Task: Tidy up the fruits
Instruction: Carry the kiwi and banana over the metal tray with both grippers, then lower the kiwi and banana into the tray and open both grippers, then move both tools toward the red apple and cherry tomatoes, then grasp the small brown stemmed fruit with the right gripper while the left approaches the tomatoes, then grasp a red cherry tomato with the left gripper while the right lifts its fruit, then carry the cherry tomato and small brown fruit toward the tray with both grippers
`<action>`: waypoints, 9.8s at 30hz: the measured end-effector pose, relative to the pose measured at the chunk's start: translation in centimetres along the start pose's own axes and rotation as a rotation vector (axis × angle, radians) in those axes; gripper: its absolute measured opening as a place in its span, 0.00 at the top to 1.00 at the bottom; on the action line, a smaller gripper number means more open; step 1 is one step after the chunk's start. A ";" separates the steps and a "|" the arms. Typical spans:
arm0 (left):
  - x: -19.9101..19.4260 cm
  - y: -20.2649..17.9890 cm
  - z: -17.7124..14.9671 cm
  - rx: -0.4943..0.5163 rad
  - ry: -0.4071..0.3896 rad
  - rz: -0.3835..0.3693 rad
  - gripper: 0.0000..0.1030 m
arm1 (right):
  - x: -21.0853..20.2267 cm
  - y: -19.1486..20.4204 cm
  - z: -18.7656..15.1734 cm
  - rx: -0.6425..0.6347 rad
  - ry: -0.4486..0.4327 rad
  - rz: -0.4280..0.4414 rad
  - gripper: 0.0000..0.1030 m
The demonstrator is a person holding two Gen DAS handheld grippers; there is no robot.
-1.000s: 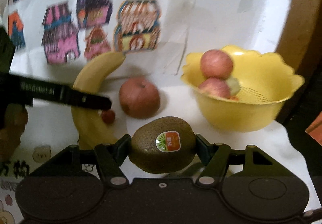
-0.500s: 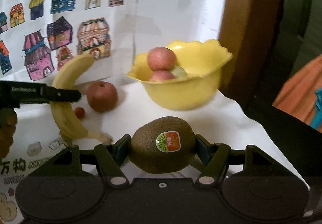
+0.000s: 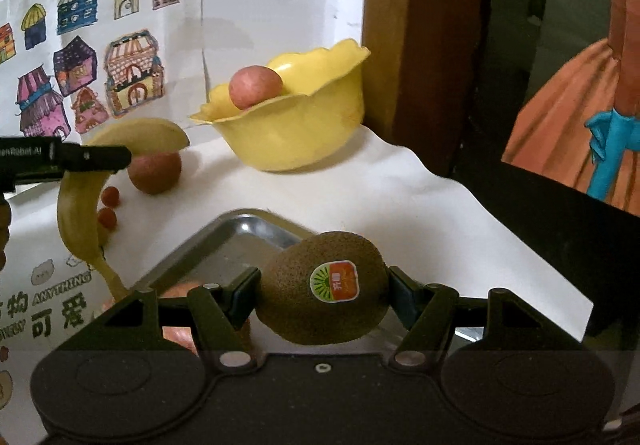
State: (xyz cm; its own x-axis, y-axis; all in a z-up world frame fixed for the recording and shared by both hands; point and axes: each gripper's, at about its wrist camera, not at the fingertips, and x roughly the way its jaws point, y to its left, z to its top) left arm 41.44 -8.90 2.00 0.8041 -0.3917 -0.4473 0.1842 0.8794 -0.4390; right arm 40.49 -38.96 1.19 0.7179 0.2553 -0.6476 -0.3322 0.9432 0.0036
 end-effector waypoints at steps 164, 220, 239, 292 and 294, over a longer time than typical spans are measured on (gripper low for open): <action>-21.7 6.1 -8.3 0.395 -0.175 0.254 0.00 | -16.7 23.5 -8.3 -0.133 -0.304 -0.073 0.01; -7.7 8.2 -3.4 0.532 0.058 0.031 0.02 | 0.1 16.8 2.5 0.014 -0.117 0.201 0.70; -0.6 7.2 -3.2 0.487 0.201 0.017 0.40 | -4.1 12.0 -0.9 0.052 -0.164 0.150 0.70; 3.9 -15.2 -8.3 0.565 0.108 -0.182 0.74 | -7.3 -1.0 -12.1 0.223 -0.239 -0.165 0.69; 4.1 -15.4 -8.6 0.580 0.117 -0.171 0.74 | -7.1 -1.0 -12.2 0.221 -0.241 -0.158 0.69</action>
State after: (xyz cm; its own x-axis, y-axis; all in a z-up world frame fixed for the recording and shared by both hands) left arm 37.04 -26.44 0.19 0.6743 -0.5386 -0.5052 0.6091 0.7924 -0.0318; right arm 28.25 -44.28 -3.57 0.8822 0.1211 -0.4551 -0.0847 0.9914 0.0997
